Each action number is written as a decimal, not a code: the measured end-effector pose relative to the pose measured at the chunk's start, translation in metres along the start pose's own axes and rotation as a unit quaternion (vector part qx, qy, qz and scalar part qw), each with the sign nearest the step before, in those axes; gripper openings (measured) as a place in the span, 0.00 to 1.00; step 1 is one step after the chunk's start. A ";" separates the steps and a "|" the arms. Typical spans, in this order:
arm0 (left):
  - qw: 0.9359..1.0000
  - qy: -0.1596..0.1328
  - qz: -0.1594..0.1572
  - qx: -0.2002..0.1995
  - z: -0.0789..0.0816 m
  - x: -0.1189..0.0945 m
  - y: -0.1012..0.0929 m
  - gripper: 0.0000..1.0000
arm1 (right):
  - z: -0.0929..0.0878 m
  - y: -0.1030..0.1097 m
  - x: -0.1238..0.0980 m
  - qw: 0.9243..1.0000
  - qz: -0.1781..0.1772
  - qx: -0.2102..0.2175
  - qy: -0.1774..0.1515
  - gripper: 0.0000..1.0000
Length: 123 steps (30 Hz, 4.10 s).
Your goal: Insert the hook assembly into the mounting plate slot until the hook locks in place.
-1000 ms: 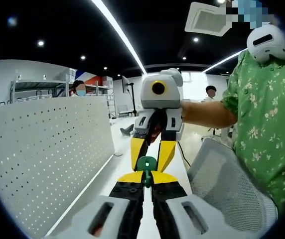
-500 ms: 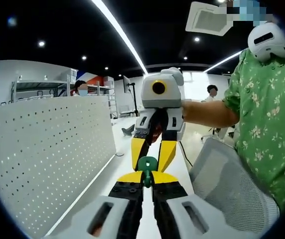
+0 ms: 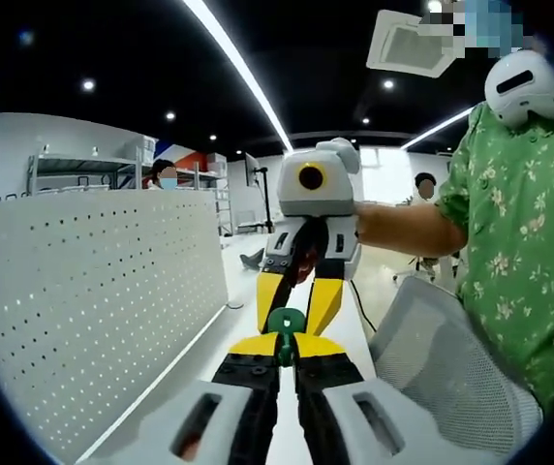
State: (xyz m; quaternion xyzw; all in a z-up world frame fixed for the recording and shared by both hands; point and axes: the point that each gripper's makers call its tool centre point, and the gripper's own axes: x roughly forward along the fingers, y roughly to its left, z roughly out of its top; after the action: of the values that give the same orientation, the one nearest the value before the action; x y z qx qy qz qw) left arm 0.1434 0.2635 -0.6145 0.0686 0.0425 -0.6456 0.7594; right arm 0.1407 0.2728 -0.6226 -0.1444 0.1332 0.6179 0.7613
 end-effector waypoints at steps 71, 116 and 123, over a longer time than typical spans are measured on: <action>0.999 -0.028 0.003 0.014 0.008 -0.001 -0.002 0.05 | 0.014 0.000 -0.007 0.999 0.002 -0.005 -0.042 0.15; 0.989 -0.071 0.130 -0.018 0.021 -0.018 0.032 0.03 | 0.014 -0.029 -0.022 0.995 -0.076 0.034 -0.053 0.30; 0.974 -0.084 0.212 -0.020 0.032 -0.032 0.051 0.03 | 0.002 -0.046 -0.031 0.989 -0.133 0.048 -0.039 0.31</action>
State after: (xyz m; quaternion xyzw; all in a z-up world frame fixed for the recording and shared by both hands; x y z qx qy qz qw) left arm 0.1878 0.2981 -0.5756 0.0058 -0.0240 -0.4727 0.8809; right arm 0.1797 0.2363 -0.6064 -0.1003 0.1124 0.5097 0.8471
